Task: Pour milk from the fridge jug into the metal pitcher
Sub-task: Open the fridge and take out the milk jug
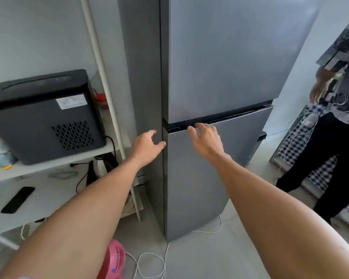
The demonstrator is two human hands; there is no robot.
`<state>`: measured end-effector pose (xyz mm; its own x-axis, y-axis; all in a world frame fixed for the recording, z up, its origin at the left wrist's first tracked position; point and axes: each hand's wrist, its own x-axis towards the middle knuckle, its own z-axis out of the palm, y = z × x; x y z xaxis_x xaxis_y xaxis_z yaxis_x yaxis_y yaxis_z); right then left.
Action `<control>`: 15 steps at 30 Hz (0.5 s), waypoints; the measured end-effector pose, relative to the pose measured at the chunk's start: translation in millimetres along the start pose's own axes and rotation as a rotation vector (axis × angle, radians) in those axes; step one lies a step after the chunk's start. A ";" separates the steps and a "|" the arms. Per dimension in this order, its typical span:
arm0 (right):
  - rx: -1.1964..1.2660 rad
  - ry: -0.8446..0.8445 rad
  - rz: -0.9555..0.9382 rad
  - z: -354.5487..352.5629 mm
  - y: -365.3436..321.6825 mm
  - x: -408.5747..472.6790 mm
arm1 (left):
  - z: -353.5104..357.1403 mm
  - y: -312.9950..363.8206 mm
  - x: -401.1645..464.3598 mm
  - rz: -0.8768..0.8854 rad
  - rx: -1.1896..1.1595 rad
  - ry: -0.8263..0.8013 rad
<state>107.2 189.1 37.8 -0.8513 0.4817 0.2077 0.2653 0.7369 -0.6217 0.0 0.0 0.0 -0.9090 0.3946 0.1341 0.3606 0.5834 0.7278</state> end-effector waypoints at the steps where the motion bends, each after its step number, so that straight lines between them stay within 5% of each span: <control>1: 0.002 0.027 -0.004 5.8 -0.5 5.0 | 5.8 -4.4 5.3 -0.018 -0.011 0.003; 15: 0.399 0.076 -0.008 42.6 12.9 42.3 | 60.8 -28.7 21.8 -0.017 -0.272 -0.072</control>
<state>55.3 198.8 6.4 -0.8131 0.5210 0.2597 0.0493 0.5061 -0.8611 -17.5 35.0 -58.8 -0.8939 0.4412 0.0791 0.2671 0.3826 0.8845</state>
